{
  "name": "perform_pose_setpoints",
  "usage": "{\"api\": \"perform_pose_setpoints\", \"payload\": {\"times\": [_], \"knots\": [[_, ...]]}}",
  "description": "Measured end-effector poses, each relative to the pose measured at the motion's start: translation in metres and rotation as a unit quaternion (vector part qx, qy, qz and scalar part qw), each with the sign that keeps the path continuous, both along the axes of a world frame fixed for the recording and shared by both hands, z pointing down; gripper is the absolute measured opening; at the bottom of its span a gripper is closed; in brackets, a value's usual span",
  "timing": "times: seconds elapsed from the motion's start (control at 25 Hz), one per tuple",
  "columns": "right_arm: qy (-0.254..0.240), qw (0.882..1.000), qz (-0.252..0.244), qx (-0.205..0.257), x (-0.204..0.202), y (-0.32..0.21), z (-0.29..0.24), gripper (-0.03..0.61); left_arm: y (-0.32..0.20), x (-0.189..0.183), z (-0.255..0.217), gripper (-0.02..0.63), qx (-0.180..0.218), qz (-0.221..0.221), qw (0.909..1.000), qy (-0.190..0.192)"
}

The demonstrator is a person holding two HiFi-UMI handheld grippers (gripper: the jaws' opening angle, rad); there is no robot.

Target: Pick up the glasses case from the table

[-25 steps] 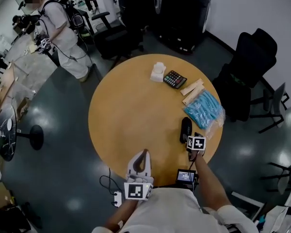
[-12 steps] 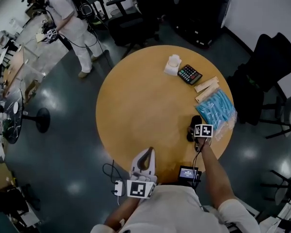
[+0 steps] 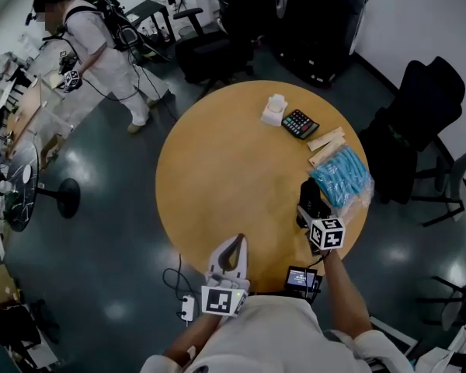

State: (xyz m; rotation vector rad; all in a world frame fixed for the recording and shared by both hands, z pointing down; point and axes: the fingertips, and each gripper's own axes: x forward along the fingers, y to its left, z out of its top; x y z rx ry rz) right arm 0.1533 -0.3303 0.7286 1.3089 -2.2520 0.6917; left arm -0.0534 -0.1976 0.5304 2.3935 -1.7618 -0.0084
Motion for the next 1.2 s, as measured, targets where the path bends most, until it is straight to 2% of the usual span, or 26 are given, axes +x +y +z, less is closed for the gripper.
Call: {"api": "perform_pose_setpoints", "payload": {"times": [0.08, 0.16, 0.24, 0.32, 0.52, 0.76, 0.88, 1.2], "knots": [[-0.024, 0.995, -0.015, 0.100, -0.014, 0.019, -0.067, 0.335, 0.004, -0.003, -0.005, 0.008, 0.010, 0.002, 1.0000, -0.001], [-0.046, 0.982, -0.019, 0.181, -0.026, 0.044, -0.128, 0.336, 0.008, -0.006, -0.009, 0.008, 0.021, 0.001, 0.9998, -0.002], [-0.063, 0.969, -0.017, 0.238, -0.034, 0.070, -0.177, 0.336, 0.010, -0.007, -0.011, 0.008, 0.026, -0.003, 0.9997, 0.005], [-0.079, 0.959, -0.017, 0.271, -0.043, 0.093, -0.207, 0.336, 0.012, -0.009, -0.012, 0.008, 0.026, -0.004, 0.9996, 0.012], [-0.117, 0.951, -0.043, 0.283, -0.062, 0.133, -0.224, 0.336, 0.014, 0.000, -0.012, 0.008, 0.026, 0.005, 0.9994, 0.021], [-0.084, 0.950, -0.061, 0.294, -0.079, 0.143, -0.225, 0.334, 0.013, 0.008, -0.015, 0.008, 0.029, 0.016, 0.9994, 0.013], [-0.085, 0.949, -0.075, 0.293, -0.086, 0.145, -0.226, 0.334, 0.011, 0.010, -0.011, 0.008, 0.026, 0.016, 0.9995, 0.001], [-0.078, 0.947, -0.085, 0.301, -0.091, 0.147, -0.228, 0.333, 0.008, 0.003, -0.010, 0.008, 0.022, 0.009, 0.9996, 0.015]]}}
